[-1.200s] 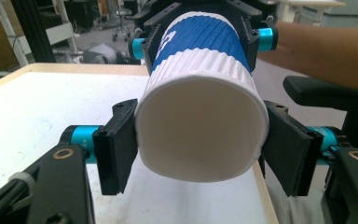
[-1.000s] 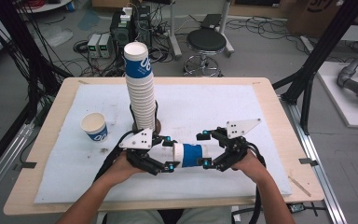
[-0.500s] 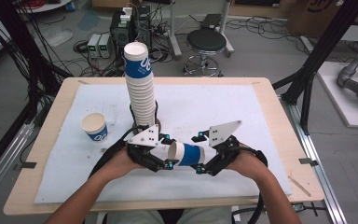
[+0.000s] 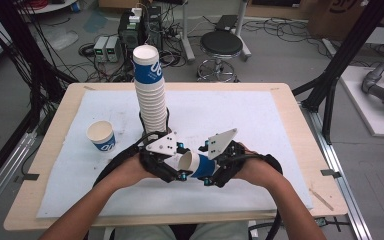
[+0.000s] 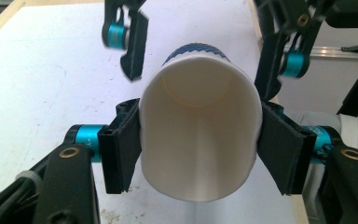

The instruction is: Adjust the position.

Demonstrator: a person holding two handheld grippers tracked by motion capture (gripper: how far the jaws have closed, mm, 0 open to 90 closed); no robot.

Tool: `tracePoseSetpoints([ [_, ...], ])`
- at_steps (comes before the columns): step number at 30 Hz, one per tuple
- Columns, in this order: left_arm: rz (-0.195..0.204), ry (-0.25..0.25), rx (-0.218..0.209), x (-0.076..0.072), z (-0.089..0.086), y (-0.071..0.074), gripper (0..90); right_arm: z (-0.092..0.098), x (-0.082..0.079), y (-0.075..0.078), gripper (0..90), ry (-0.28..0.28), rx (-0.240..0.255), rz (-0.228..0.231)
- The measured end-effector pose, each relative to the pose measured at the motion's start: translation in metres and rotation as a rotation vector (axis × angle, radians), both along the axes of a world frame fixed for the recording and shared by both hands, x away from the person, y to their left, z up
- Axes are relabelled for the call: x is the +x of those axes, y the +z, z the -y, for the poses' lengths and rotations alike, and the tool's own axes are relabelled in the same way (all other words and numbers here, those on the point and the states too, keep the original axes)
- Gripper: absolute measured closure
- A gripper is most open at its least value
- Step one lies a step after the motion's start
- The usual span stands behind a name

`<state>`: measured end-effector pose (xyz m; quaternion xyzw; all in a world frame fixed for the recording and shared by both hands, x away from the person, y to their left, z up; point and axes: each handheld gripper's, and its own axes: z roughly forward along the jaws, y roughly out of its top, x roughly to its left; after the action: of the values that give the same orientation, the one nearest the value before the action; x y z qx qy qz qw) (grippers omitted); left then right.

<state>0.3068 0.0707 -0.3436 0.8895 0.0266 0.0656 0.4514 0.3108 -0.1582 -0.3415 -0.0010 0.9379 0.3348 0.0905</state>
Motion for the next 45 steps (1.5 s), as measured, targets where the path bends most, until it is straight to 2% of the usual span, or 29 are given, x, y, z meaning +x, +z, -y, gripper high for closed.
tracePoseSetpoints([
  [6,0.003,-0.009,0.033,0.0,0.006,0.002,34.9,-0.009,0.002,-0.006,17.6,0.01,-0.052,-0.003],
  [7,0.004,-0.011,0.039,0.0,0.007,0.003,34.9,-0.01,0.002,-0.007,17.8,0.01,-0.052,-0.007],
  [9,0.004,-0.013,0.05,0.0,0.008,0.003,34.9,-0.011,0.002,-0.007,24.1,0.019,-0.061,-0.015],
  [20,0.007,-0.016,0.091,-0.001,0.014,0.004,34.8,-0.013,0.002,-0.009,33.2,0.025,-0.084,-0.043],
  [26,-0.001,-0.005,0.084,-0.001,0.017,0.001,30.6,-0.015,0.001,-0.012,32.8,0.008,-0.101,-0.045],
  [30,-0.015,0.056,-0.007,0.001,0.009,0.001,19.2,-0.009,0.002,-0.014,32.2,-0.019,-0.079,-0.039],
  [32,-0.016,0.08,-0.065,0.002,0.0,0.003,19.2,-0.002,0.005,-0.016,32.2,-0.049,-0.048,-0.052],
  [40,-0.006,0.194,-0.346,-0.001,-0.034,-0.005,18.2,0.037,0.012,-0.026,31.6,-0.165,0.167,-0.092],
  [45,0.007,0.27,-0.456,-0.001,-0.054,-0.014,17.9,0.06,0.013,-0.031,31.5,-0.242,0.31,-0.097],
])
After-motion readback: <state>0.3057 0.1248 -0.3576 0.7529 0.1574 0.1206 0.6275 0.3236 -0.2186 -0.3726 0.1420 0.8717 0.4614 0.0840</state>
